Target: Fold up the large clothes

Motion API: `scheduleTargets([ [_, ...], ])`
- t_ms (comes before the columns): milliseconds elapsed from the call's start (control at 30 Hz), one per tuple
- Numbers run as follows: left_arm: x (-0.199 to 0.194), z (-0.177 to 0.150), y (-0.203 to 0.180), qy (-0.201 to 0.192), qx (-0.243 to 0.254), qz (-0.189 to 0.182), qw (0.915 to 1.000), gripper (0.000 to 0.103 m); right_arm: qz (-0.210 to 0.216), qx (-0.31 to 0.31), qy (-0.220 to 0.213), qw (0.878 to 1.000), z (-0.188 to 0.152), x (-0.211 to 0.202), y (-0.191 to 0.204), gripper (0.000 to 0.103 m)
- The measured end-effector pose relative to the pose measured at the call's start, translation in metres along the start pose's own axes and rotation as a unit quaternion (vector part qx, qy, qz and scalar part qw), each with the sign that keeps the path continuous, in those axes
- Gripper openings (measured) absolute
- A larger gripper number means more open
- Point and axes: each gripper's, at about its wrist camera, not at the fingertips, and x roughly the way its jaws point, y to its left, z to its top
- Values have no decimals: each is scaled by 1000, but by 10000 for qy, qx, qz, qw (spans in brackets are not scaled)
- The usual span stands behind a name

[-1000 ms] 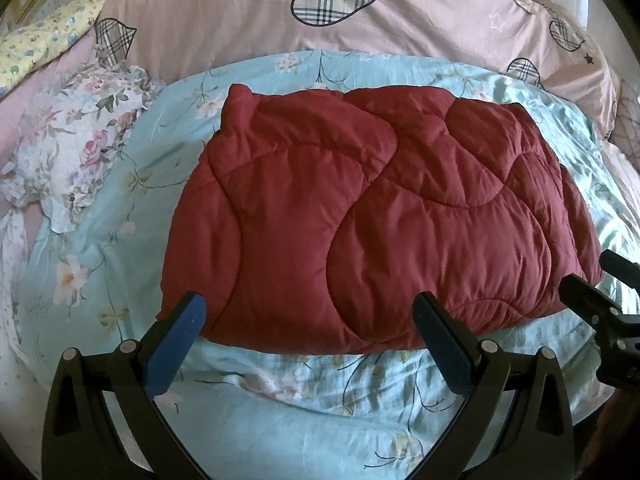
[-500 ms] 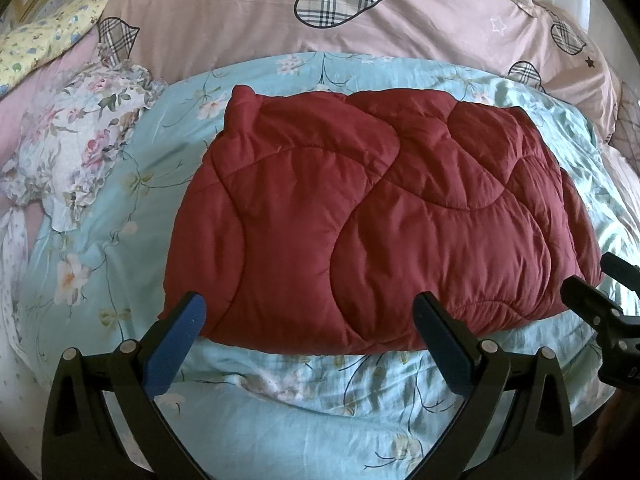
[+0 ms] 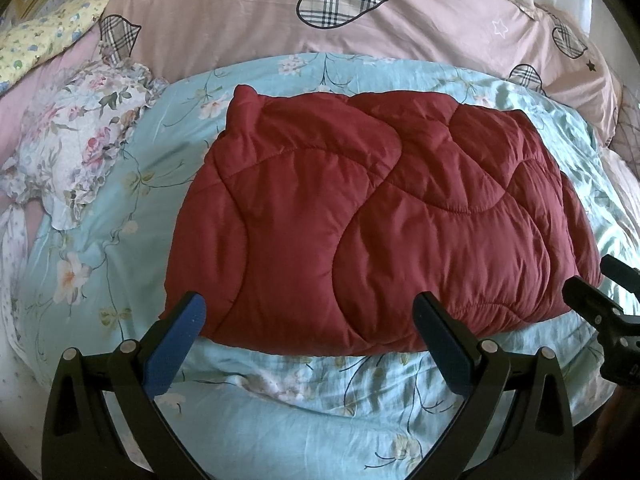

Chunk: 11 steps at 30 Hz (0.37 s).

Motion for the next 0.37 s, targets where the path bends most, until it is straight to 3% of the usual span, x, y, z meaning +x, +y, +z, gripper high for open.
scheduleTargets([
  [367, 4, 1, 0, 44, -99, -99, 9999, 103, 68, 91, 34, 9999, -1, 4, -4, 102],
])
